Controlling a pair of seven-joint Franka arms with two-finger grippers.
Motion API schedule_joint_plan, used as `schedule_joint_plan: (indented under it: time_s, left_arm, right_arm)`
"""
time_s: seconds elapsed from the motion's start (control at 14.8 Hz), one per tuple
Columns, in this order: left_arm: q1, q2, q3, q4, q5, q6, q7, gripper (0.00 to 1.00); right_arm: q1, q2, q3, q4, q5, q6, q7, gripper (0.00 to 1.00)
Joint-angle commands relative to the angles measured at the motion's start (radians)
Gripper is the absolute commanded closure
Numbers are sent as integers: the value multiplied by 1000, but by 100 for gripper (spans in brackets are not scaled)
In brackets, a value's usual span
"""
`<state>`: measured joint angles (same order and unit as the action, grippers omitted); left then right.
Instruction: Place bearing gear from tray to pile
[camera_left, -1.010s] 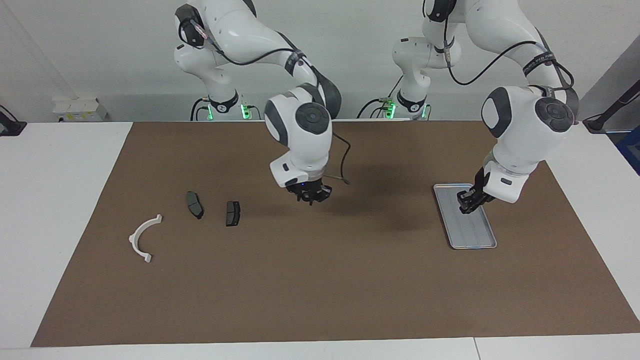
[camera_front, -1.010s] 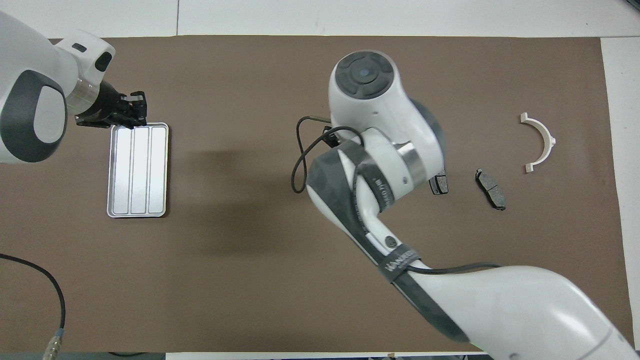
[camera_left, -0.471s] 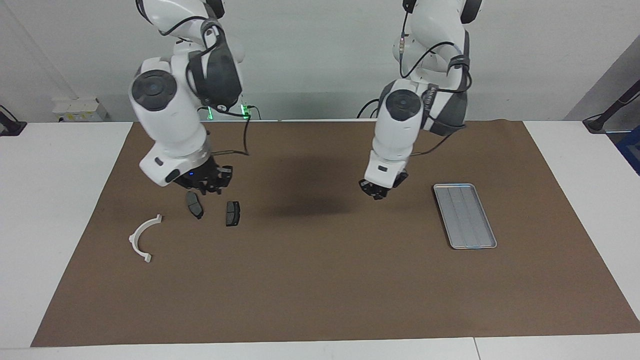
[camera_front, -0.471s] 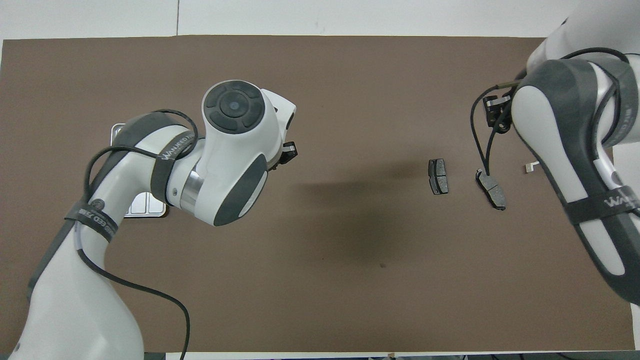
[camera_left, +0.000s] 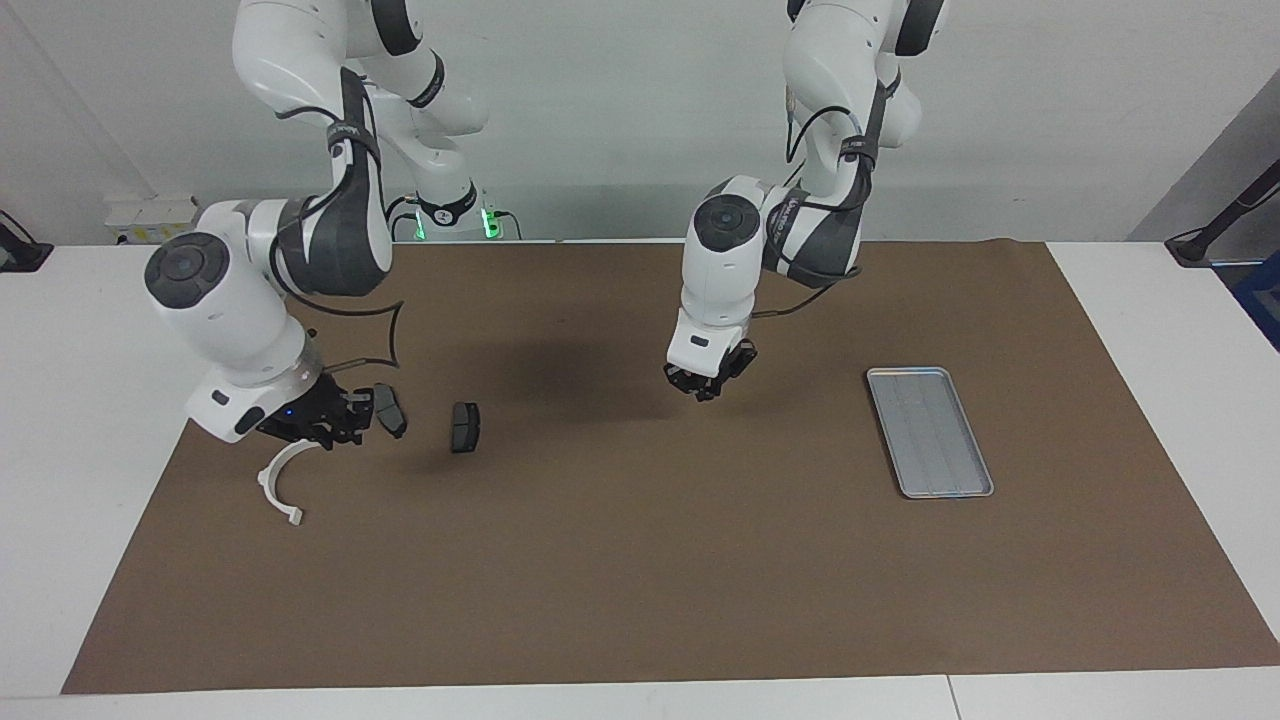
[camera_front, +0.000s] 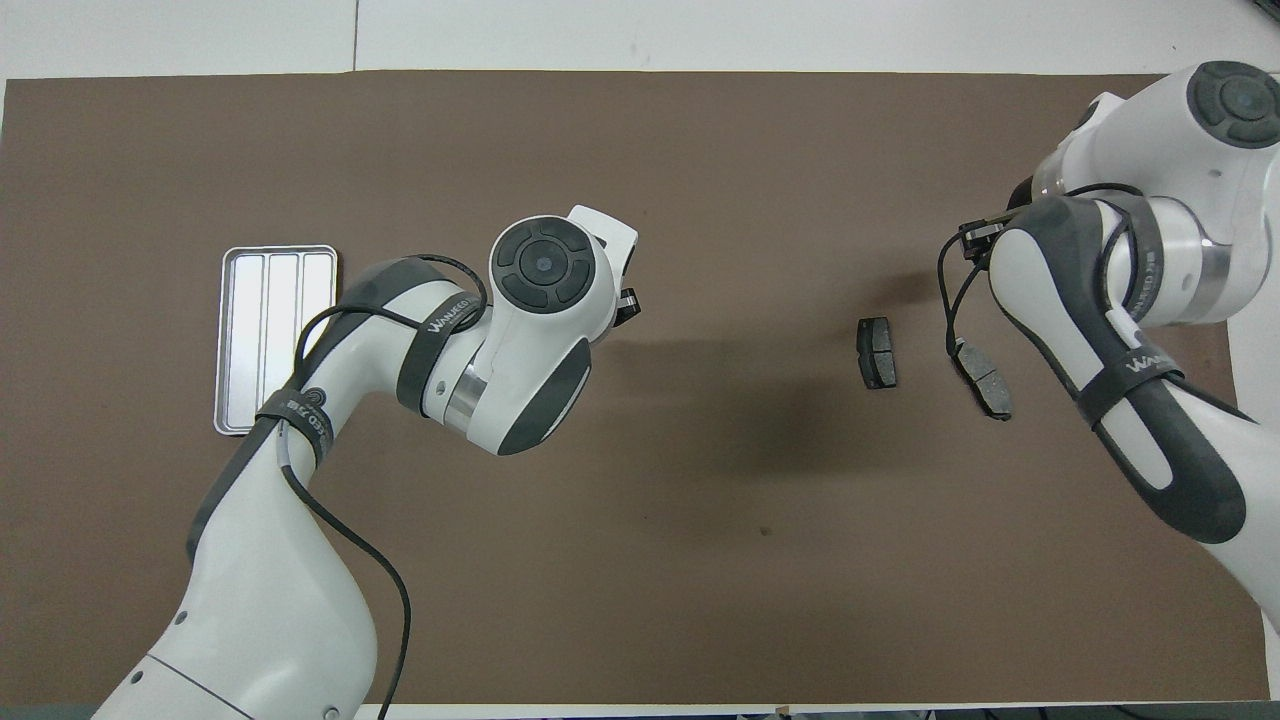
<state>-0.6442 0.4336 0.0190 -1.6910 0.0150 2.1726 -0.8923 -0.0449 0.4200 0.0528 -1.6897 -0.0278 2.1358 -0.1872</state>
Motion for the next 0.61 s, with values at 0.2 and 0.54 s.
schedule_joint_plan:
  time_s: [0.2,0.54]
  left_arm:
    - [-80,8,22,-59,-6,85,-95,100]
    - [-118,-12,22,-144,-6,119,-140,100]
  right_arm:
    - [-18,94,7,-38,-17,208,-26,100]
    - [-21,115,7,-38,-21,240,-26,100]
